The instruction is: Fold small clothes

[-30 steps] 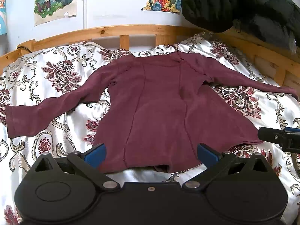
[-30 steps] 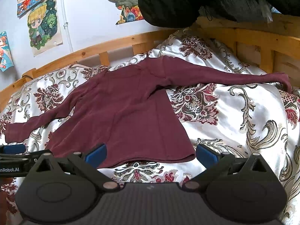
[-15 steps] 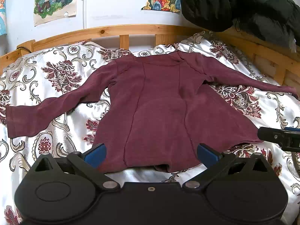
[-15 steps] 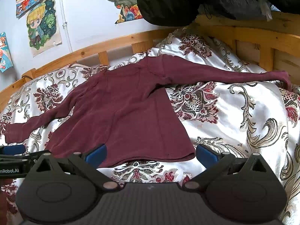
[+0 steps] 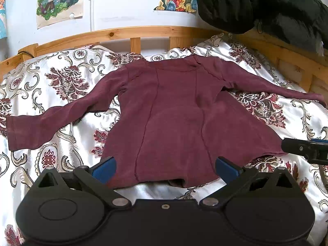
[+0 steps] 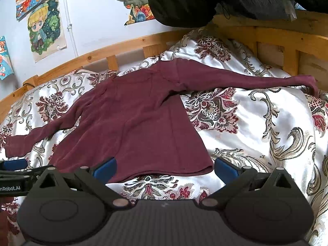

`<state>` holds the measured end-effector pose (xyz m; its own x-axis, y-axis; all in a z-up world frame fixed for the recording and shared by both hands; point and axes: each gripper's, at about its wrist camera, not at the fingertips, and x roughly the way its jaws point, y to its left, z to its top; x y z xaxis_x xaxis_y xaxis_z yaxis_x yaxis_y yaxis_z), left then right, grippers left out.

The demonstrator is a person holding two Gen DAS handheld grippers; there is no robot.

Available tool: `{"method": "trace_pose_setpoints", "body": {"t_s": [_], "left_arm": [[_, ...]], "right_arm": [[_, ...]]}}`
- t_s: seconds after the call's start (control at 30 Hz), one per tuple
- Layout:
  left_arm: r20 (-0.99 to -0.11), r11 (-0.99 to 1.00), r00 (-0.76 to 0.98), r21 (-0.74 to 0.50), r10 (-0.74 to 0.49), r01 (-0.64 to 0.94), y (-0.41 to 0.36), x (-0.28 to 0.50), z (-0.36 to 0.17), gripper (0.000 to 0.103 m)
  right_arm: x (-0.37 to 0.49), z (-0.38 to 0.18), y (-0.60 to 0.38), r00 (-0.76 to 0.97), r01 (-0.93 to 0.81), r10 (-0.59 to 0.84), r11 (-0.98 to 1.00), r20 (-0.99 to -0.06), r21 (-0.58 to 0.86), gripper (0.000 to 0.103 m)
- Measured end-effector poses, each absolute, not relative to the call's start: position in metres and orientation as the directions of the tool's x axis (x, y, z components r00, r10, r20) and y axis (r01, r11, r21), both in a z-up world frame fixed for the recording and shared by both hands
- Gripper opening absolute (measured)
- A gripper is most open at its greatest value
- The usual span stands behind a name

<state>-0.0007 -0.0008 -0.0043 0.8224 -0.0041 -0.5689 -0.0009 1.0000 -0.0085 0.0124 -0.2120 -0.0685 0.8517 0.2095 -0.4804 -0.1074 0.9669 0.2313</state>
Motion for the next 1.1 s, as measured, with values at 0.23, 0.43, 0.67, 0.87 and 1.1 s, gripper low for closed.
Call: {"method": "trace_pose_setpoints", "body": {"t_s": [0.23,0.43,0.67,0.87,1.1], "left_arm": [[-0.57,1.0,0.822,-0.008,-0.004,-0.001,-0.001,-0.001,-0.004,0.102],[-0.577,1.0,0.817,0.011,0.0,0.009,-0.004,0.001,-0.007,0.102],[-0.591,0.996,0.807,0.082,0.02,0.036,-0.015,0.009,-0.003,0.102],[-0.642,0.992,0.766,0.092,-0.004,0.082,-0.023,0.028,0.003,0.102],[-0.714,0.978,0.7,0.155,0.01,0.143,-0.035,0.07,0.033,0.102]], "right_arm": [[0.013,-0.068,-0.213,0.85,-0.108,0.211,0.967,-0.482,0.232,0.103],[0.013,-0.07,-0.214,0.849,-0.103,0.208,0.967,-0.486,0.234,0.103],[0.013,-0.068,-0.215,0.851,-0.093,0.202,0.967,-0.485,0.239,0.103],[0.014,-0.065,-0.221,0.86,-0.037,0.15,0.972,-0.488,0.232,0.103],[0.02,-0.047,-0.238,0.894,0.028,0.049,0.986,-0.445,0.165,0.103]]}}
